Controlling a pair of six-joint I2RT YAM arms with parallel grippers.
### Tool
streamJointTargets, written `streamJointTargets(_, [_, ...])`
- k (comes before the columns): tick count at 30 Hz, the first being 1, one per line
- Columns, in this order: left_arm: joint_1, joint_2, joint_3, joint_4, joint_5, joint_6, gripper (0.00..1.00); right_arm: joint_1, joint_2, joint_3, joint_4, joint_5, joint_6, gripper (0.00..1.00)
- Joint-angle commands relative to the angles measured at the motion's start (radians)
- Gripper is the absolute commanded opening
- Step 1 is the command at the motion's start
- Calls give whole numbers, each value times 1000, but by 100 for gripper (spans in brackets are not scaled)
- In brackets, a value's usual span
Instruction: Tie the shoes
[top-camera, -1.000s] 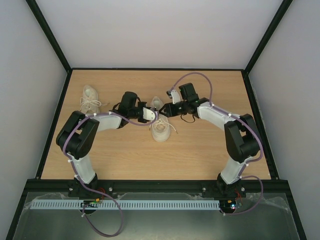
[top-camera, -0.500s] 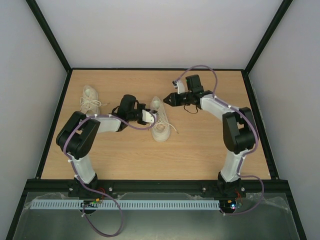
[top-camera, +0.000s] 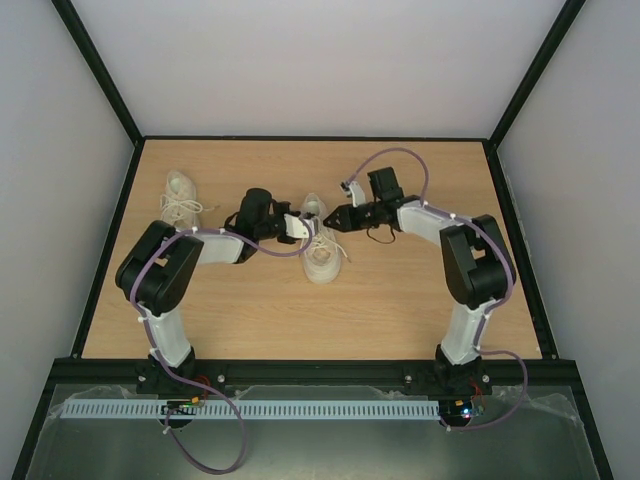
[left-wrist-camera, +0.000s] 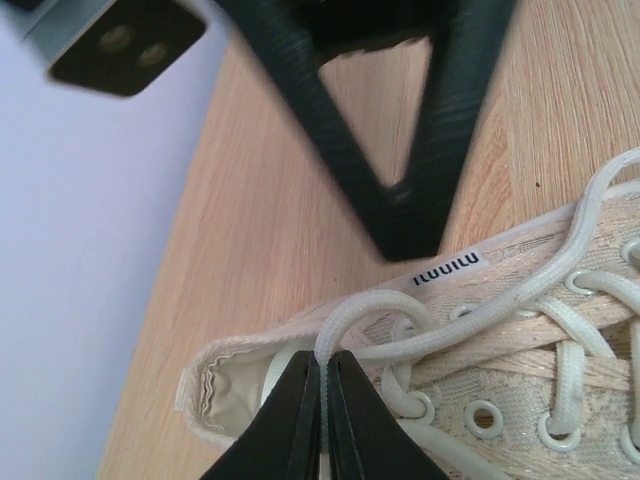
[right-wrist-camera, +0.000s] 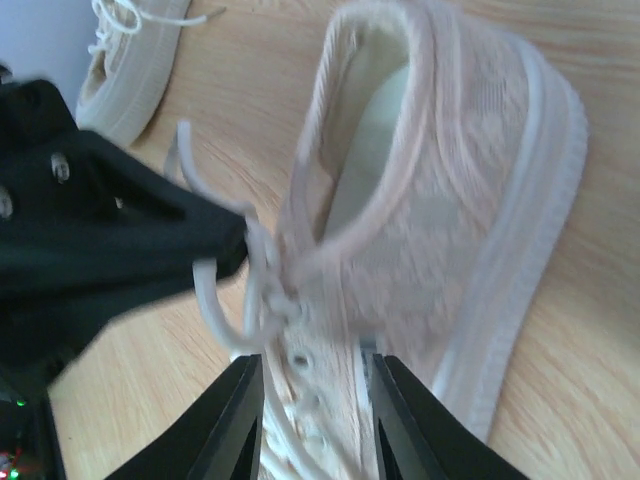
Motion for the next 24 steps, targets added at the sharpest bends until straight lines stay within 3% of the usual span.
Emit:
streamJointTargets(1, [-8, -10, -12, 26, 38, -39, 3, 10, -122, -177, 97, 51, 33, 35])
streamJointTargets(4, [-9, -4, -8, 30, 36, -56, 2, 36, -179, -286, 213, 72, 50, 39])
streamJointTargets(9, [-15, -6, -5, 24, 25, -78, 2, 79, -151, -267, 224, 157, 10, 39])
streamJointTargets(19, [-17, -18, -9, 12, 22, -107, 3, 132, -132, -255, 219, 246, -30, 33])
streamJointTargets(24, [-17, -21, -7, 7, 25, -115, 2, 146, -123, -247, 223, 284, -49, 22])
